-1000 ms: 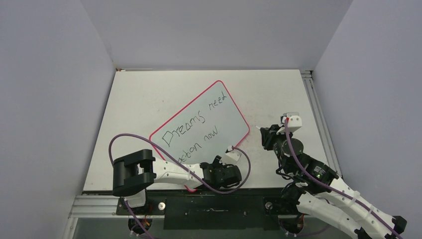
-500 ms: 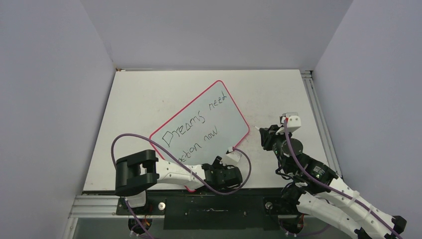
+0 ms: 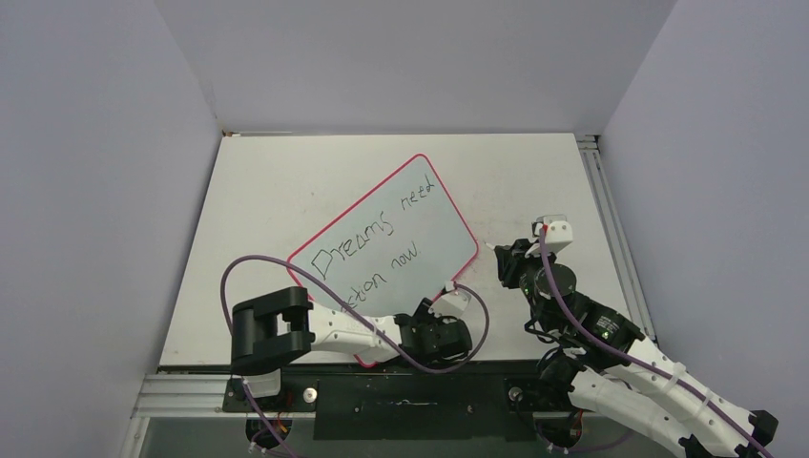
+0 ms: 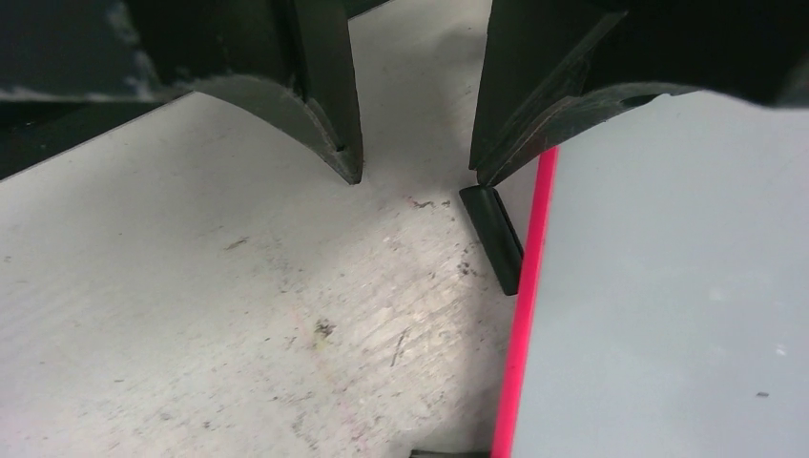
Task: Write a sentence on the whiteboard
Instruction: Close the whiteboard marker at the center of the board.
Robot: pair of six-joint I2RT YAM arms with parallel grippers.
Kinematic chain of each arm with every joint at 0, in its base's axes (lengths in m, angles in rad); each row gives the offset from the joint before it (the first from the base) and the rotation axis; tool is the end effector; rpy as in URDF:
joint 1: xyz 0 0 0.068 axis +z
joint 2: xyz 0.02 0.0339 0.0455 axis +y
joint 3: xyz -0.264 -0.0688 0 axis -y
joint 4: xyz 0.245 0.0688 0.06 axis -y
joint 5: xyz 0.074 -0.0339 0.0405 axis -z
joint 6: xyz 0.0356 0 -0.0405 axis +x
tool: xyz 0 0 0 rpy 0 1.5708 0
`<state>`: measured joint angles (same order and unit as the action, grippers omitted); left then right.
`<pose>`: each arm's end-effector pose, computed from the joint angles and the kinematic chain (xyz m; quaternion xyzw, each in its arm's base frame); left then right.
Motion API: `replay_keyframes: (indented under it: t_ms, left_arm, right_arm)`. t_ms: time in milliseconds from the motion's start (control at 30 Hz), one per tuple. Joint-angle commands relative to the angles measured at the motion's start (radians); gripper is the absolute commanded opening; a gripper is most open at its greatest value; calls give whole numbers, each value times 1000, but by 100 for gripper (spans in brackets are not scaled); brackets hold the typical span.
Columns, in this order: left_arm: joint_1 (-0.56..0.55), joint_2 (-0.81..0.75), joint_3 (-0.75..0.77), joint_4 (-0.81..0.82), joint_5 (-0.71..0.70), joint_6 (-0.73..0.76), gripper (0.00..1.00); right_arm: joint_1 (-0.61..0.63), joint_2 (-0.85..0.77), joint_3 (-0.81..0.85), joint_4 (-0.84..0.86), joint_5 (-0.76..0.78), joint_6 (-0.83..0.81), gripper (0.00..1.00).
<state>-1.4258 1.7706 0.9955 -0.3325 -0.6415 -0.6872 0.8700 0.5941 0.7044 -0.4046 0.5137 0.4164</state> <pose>0.0695 -0.3286 0.1519 0.2659 0.8875 -0.0387 0.3743 0.1028 0.0947 0.3174 -0.0272 0.7909 0.1824 0.5835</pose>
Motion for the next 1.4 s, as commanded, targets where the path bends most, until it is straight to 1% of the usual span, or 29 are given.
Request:
replay_keyframes:
  t_ms: [0, 233, 400, 567, 833, 1133, 1367]
  left_arm:
    - [-17, 47, 45, 30, 34, 30, 44]
    - [-21, 40, 71, -30, 1, -2, 44]
    - [-21, 13, 75, -101, -53, -63, 42]
    - [-9, 11, 56, -130, -97, -132, 40]
    - [9, 27, 52, -95, -112, -150, 37]
    - [31, 52, 56, -53, -96, -117, 35]
    - [38, 63, 64, -50, -102, -99, 31]
  right_arm:
    - [-6, -1, -1, 38, -1, 7, 6]
    - [-5, -4, 1, 35, 4, 4, 6]
    - [-5, -4, 2, 35, 5, 0, 6]
    - [-5, -9, -2, 33, 4, 3, 6]
    - [-5, -12, -6, 33, 0, 7, 6]
    - [-5, -11, -14, 42, -2, 9, 6]
    - [-5, -18, -21, 44, -2, 13, 6]
